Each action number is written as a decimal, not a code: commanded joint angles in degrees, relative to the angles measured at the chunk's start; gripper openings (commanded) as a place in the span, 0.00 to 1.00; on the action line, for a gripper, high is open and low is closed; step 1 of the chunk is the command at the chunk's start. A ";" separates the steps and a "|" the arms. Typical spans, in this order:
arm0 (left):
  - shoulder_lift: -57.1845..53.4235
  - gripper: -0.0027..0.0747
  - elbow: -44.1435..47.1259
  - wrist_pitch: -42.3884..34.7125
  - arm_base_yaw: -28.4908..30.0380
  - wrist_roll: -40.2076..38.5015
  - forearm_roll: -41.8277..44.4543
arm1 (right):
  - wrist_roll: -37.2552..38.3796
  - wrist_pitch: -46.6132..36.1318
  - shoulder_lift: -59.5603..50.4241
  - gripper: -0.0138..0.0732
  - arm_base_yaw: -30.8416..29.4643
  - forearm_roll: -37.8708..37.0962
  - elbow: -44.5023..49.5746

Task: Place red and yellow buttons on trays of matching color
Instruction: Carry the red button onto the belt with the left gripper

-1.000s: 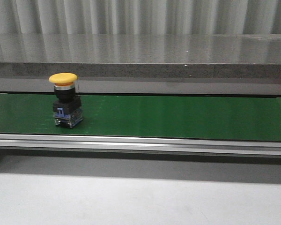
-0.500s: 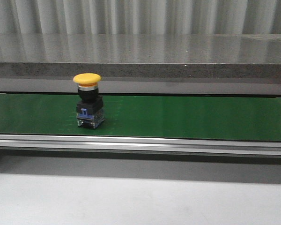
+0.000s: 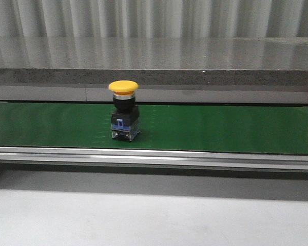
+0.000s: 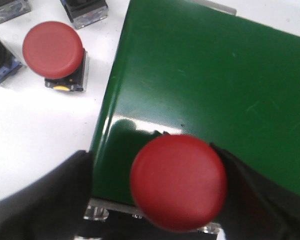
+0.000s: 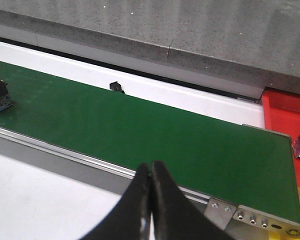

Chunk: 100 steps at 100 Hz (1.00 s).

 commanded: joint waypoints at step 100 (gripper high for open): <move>-40.66 0.01 22.27 -17.04 -16.27 3.99 -1.31 | -0.12 -4.22 0.85 0.08 -0.03 -0.17 -1.41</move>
